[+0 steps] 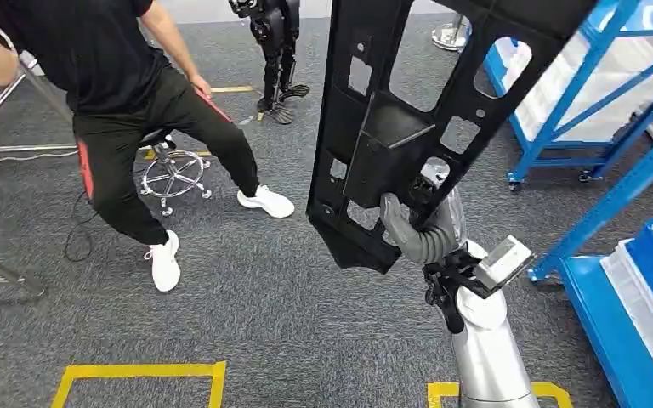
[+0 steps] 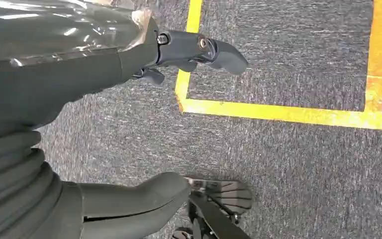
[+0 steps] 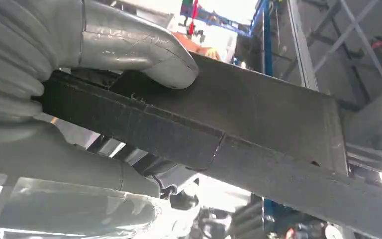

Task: Take the parts from the cabinet and place them on the table.

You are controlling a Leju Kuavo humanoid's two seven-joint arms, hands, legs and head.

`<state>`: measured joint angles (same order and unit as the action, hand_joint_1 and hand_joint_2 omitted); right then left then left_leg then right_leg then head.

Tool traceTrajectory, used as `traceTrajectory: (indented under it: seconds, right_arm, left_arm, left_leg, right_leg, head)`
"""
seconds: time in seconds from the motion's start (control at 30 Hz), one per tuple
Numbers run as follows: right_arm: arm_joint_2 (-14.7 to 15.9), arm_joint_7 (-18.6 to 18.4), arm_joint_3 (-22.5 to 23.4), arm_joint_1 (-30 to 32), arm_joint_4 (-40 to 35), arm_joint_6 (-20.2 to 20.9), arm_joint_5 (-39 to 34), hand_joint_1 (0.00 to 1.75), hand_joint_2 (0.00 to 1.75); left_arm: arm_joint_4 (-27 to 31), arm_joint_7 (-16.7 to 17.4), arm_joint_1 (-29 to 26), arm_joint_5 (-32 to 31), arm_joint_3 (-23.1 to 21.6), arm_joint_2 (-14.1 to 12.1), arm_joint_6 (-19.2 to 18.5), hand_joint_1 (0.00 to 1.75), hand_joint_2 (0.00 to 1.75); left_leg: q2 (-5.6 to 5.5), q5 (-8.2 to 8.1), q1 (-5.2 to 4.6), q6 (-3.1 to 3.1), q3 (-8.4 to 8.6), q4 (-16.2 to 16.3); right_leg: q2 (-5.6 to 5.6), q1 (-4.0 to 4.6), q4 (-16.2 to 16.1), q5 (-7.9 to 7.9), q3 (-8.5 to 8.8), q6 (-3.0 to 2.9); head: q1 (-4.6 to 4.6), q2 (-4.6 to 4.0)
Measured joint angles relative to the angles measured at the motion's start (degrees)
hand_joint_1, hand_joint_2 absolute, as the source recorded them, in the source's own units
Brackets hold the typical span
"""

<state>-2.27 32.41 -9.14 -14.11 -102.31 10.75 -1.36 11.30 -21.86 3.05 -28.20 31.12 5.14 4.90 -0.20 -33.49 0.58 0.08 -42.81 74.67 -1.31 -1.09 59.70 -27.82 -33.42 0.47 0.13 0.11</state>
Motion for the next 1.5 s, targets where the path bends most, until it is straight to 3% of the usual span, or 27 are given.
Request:
traceTrajectory:
  seconds: [0.03, 0.07, 0.13, 0.17, 0.2, 0.33, 0.37, 0.43, 0.53, 0.6, 0.67, 0.73, 0.77, 0.83, 0.87, 0.93, 1.0, 1.07, 1.1, 1.17, 1.2, 1.23, 1.33, 1.37, 1.4, 1.43, 1.5]
  right_arm:
    - [0.0, -0.1, 0.0, 0.0, 0.0, 0.0, 0.0, 1.75, 1.75]
    - [0.0, -0.1, 0.0, 0.0, 0.0, 0.0, 0.0, 1.75, 1.75]
    - [0.0, -0.1, 0.0, -0.3, -0.1, 0.0, 0.0, 1.75, 1.75]
    - [0.0, -0.1, 0.0, -0.5, -0.1, 0.0, 0.0, 1.75, 1.75]
    - [0.0, -0.1, 0.0, -0.7, -0.1, 0.0, 0.0, 1.75, 1.75]
    - [0.0, -0.2, -0.2, -0.9, -0.2, -0.1, 0.0, 1.75, 1.75]
    - [0.1, -0.3, -0.2, -1.0, -0.3, -0.2, 0.0, 1.75, 1.75]
    - [0.2, -0.3, -0.2, -1.2, -0.4, -0.4, 0.0, 1.75, 1.75]
    - [0.6, -0.5, -0.3, -0.3, -0.4, -0.7, 0.3, 1.75, 1.75]
    - [0.8, -0.5, -0.3, 0.0, -0.4, -1.0, 0.3, 1.75, 1.75]
    - [0.8, -0.2, -0.5, 0.0, -0.4, -1.6, 0.2, 1.75, 1.75]
    - [0.7, 0.1, -0.6, 0.1, -0.4, -2.1, 0.3, 1.75, 1.75]
    - [0.7, 0.2, -0.6, 0.2, -0.5, -2.3, 0.2, 1.75, 1.75]
    - [0.6, 0.1, -0.7, 0.1, -0.5, -2.6, 0.3, 1.75, 1.75]
    - [0.6, 0.1, -0.9, 0.0, -0.5, -2.8, 0.3, 1.75, 1.75]
    - [0.5, 0.0, -1.1, 0.0, -0.8, -3.0, 0.5, 1.75, 1.75]
    - [0.5, 0.0, -1.1, 0.0, -1.0, -3.1, 0.6, 1.75, 1.75]
    - [0.6, -0.1, -1.1, 0.3, -1.0, -3.2, 0.8, 1.75, 1.75]
    - [0.5, -0.2, -1.1, 0.4, -1.0, -3.2, 0.8, 1.75, 1.75]
    - [0.5, -0.2, -1.1, 0.4, -1.1, -3.3, 0.8, 1.75, 1.75]
    - [0.5, -0.2, -1.1, 0.4, -1.2, -3.3, 0.8, 1.75, 1.75]
    - [0.5, -0.2, -1.1, 0.4, -1.3, -3.3, 0.9, 1.75, 1.75]
    - [0.5, -0.3, -1.1, 0.4, -1.3, -3.4, 0.9, 1.75, 1.75]
    - [0.4, -0.3, -1.2, 0.3, -1.4, -3.4, 0.9, 1.75, 1.75]
    - [0.5, -0.4, -1.2, 0.3, -1.5, -3.4, 0.9, 1.75, 1.75]
    - [0.5, -0.3, -1.2, 0.2, -1.5, -3.5, 0.9, 1.75, 1.75]
    - [0.6, -0.3, -1.2, 0.3, -1.5, -3.6, 0.9, 1.75, 1.75]
  left_arm:
    - [0.0, 0.1, 0.0, 0.0, 0.0, 0.1, 0.0, 0.00, 1.75]
    - [0.0, 0.1, -0.2, 0.0, 0.0, 0.1, 0.0, 0.00, 1.75]
    - [0.0, 0.1, -0.2, 0.0, 0.0, 0.1, 0.0, 0.00, 1.75]
    - [0.0, 0.1, -0.1, 0.0, 0.0, 0.0, 0.0, 0.00, 1.75]
    - [0.0, 0.1, 0.0, 0.0, 0.0, -0.1, 0.0, 0.00, 1.75]
    - [0.1, 0.1, 0.1, 0.0, 0.0, -0.3, 0.0, 0.00, 1.75]
    - [0.1, 0.1, -0.1, -0.1, 0.0, -0.3, 0.0, 0.00, 1.75]
    - [0.1, 0.0, 0.1, -0.1, 0.0, -0.2, -0.1, 0.00, 1.75]
    - [0.1, -0.1, 0.2, -0.1, 0.0, -0.2, -0.3, 0.00, 1.75]
    - [0.1, -0.1, 0.0, -0.1, 0.1, -0.2, -0.3, 0.00, 1.75]
    - [0.1, -0.1, -0.1, -0.1, 0.1, -0.1, -0.3, 0.00, 1.75]
    - [0.1, -0.2, 0.0, -0.2, 0.4, -0.4, -0.2, 0.00, 1.75]
    - [0.1, -0.2, 0.0, -0.3, 0.4, -0.3, -0.2, 0.00, 1.75]
    - [0.1, -0.2, -0.3, -0.5, 0.5, -0.3, -0.2, 0.00, 1.75]
    - [0.1, -0.2, -0.4, -0.7, 0.5, -0.4, -0.2, 0.00, 1.75]
    - [0.1, -0.2, -0.3, -1.2, 0.5, -0.4, -0.6, 0.00, 1.75]
    - [0.1, -0.1, 0.0, -1.3, 0.5, -0.4, -0.8, 0.00, 1.75]
    - [0.1, 0.0, -0.2, -1.3, 0.5, -0.2, -0.9, 0.00, 1.75]
    - [0.1, 0.0, -0.3, -1.3, 0.5, -0.2, -1.0, 0.00, 1.75]
    - [0.1, 0.1, -0.2, -1.3, 0.5, -0.3, -1.0, 0.00, 1.75]
    - [0.1, 0.1, -0.2, -1.3, 0.5, -0.3, -1.0, 0.00, 1.75]
    - [0.1, 0.1, 0.0, -1.3, 0.6, -0.5, -1.0, 0.00, 1.75]
    - [0.1, 0.1, 0.0, -1.3, 0.6, -0.4, -0.9, 0.00, 1.75]
    - [0.1, 0.1, 0.0, -1.3, 0.7, -0.4, -0.8, 0.00, 1.75]
    - [0.1, 0.1, -0.2, -1.2, 0.8, -0.2, -0.8, 0.00, 1.75]
    - [0.1, 0.1, -0.1, -1.2, 0.8, -0.2, -0.8, 0.00, 1.75]
    - [0.1, 0.1, 0.3, -1.2, 0.9, -0.1, -0.8, 0.00, 1.75]
  left_leg:
    - [0.01, -0.38, -0.01, 0.07, -1.51, 2.6]
    - [0.01, 0.71, -0.02, 0.34, -1.33, 1.8]
    - [0.46, 5.53, -0.35, 1.23, 3.03, -6.6]
    - [1.88, 7.79, -0.84, 1.92, 6.13, -12.1]
    - [4.37, 7.40, -1.63, 2.30, 7.56, -15.0]
    - [2.29, 7.66, -2.23, 3.24, 7.56, -16.0]
    - [1.41, 8.78, -1.18, 3.46, 8.97, -17.9]
    - [0.62, 9.08, -1.39, 3.91, 9.62, -18.4]
    - [-1.74, 9.04, -1.37, 3.89, 9.53, -18.4]
    - [-3.29, 8.92, -1.25, 3.68, 9.60, -18.2]
    - [-4.55, 8.44, -0.88, 3.01, 9.59, -17.4]
    - [-5.69, 7.61, -0.97, 1.95, 8.90, -16.1]
    - [-6.02, 7.70, -0.82, 1.77, 8.56, -16.2]
    - [-6.70, 7.73, -0.57, 1.58, 8.38, -16.3]
    - [-6.45, 7.43, -0.39, 1.32, 8.29, -15.9]
    - [-1.40, 4.74, -0.60, 0.65, 6.29, -11.6]
    - [0.00, 0.66, -0.35, 0.33, 1.52, -2.6]
    - [0.06, 0.31, -0.35, 0.45, -1.34, 2.0]
    - [0.06, 2.06, -0.37, 0.70, -0.66, 0.0]
    - [0.69, 7.39, -0.71, 1.84, 4.18, -9.8]
    - [2.68, 9.03, -1.41, 2.79, 6.68, -14.5]
    - [4.00, 7.90, -1.78, 3.05, 7.12, -15.2]
    - [2.52, 7.97, -2.29, 3.58, 7.02, -15.8]
    - [1.80, 8.31, -2.25, 3.95, 7.71, -16.8]
    - [1.31, 9.10, -1.51, 3.70, 8.95, -18.0]
    - [0.77, 9.28, -1.36, 4.16, 9.29, -18.5]
    - [-0.46, 9.26, -1.29, 4.13, 9.33, -18.5]
  right_leg:
    - [-0.62, 0.21, 0.0, -0.09, -0.01, -0.13]
    - [-1.14, 0.37, 0.0, -0.14, 0.04, -0.21]
    - [-2.18, 0.58, 0.0, -0.32, 0.35, -0.41]
    - [-2.69, 0.64, 0.0, -0.43, 0.58, -0.54]
    - [-3.09, 0.70, -0.1, -0.50, 0.68, -0.46]
    - [-5.09, 0.80, -0.9, -0.56, 1.29, 0.27]
    - [-4.49, 1.14, -0.5, -0.96, 1.12, 0.59]
    - [-0.02, 0.82, 4.4, -3.26, -0.80, 0.15]
    - [0.96, 0.54, 15.4, -6.86, -6.85, 0.16]
    - [1.00, 0.28, 11.8, -4.35, -5.74, 1.33]
    - [1.86, -0.44, 1.8, 0.19, -1.21, 2.81]
    - [3.85, -0.49, -0.9, 0.39, 0.36, 2.17]
    - [3.79, -0.24, -0.4, 0.36, 0.22, 1.39]
    - [3.10, 0.00, -0.3, 0.28, 0.14, 0.77]
    - [2.65, -0.68, -0.5, 0.36, 0.26, 0.46]
    - [1.79, -0.28, -0.6, 0.17, 0.51, -0.16]
    - [0.69, 0.07, -0.5, -0.03, 0.50, -0.45]
    - [-0.53, 0.35, -0.5, -0.26, 0.61, -0.73]
    - [-0.97, 0.46, -0.5, -0.38, 0.73, -0.86]
    - [-1.91, 0.80, -0.6, -0.72, 1.30, -0.97]
    - [-2.33, 0.88, -0.6, -0.94, 1.59, -0.92]
    - [-2.80, 1.30, -0.7, -1.09, 1.69, -0.71]
    - [-4.21, 0.90, -1.2, -1.25, 2.01, -0.17]
    - [-4.67, 1.37, -1.6, -1.34, 2.62, 0.10]
    - [-2.81, 1.20, -0.5, -1.81, 2.11, 0.23]
    - [-0.69, 1.14, 2.2, -3.07, 1.17, -0.06]
    - [0.87, 0.86, 10.9, -6.24, -3.47, -0.33]
  head:
    - [-0.02, 0.00]
    - [-0.02, 0.00]
    - [-0.02, 0.00]
    - [-0.02, 0.00]
    - [0.02, 0.00]
    - [-0.02, 0.00]
    - [0.06, 0.00]
    - [0.02, 0.00]
    - [0.28, 0.00]
    - [0.28, 0.00]
    - [0.26, 0.00]
    - [0.50, 0.00]
    - [0.28, 0.00]
    - [0.28, 0.00]
    - [0.28, 0.00]
    - [-0.18, 0.00]
    - [-0.17, 0.00]
    - [-0.17, 0.00]
    - [-0.17, 0.00]
    - [-0.17, 0.00]
    - [-0.18, 0.00]
    - [-0.13, 0.00]
    - [-0.20, 0.00]
    - [-0.17, 0.00]
    - [-0.02, 0.00]
    - [-0.13, 0.00]
    - [0.22, 0.00]
